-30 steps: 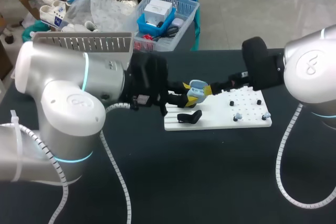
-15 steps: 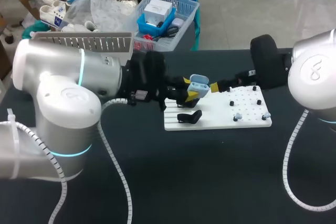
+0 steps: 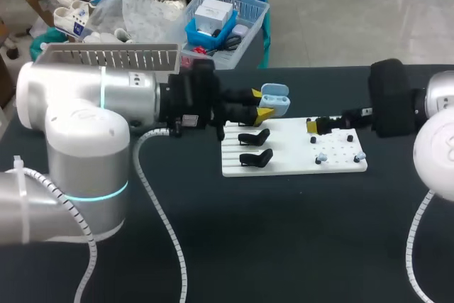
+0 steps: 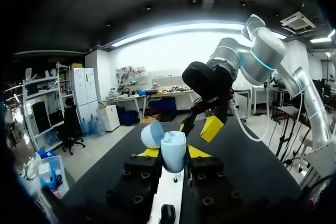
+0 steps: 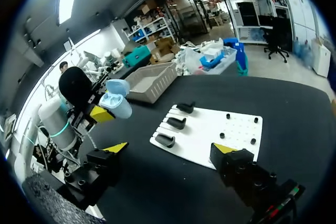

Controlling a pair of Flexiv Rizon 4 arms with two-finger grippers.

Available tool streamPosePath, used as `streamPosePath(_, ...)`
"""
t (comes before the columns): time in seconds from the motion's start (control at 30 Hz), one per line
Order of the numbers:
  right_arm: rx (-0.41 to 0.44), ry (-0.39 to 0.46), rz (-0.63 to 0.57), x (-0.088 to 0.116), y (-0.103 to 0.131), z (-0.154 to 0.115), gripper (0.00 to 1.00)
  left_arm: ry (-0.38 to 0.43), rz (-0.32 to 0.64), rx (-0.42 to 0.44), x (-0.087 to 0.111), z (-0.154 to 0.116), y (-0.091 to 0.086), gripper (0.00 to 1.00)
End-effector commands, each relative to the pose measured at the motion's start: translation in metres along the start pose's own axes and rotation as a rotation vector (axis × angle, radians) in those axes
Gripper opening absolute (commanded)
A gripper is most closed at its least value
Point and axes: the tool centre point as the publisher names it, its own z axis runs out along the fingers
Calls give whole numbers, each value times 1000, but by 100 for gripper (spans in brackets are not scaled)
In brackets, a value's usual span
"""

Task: Pick up each earbud case from the left stands, insert the matching earbuds, close the lid, and place the case in the box.

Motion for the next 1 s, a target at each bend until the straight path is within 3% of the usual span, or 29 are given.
streamPosePath(0.03,93,9,18,4,-2,-17,100,-167,22,-13,-1,11,3,0)
streamPosePath(0.5,143,42,122,12,-29,-35,100,-296,110,12,2,12,-2,0)
streamPosePath(1.0,162,82,173,4,-46,-36,100,-296,104,36,32,44,7,0)
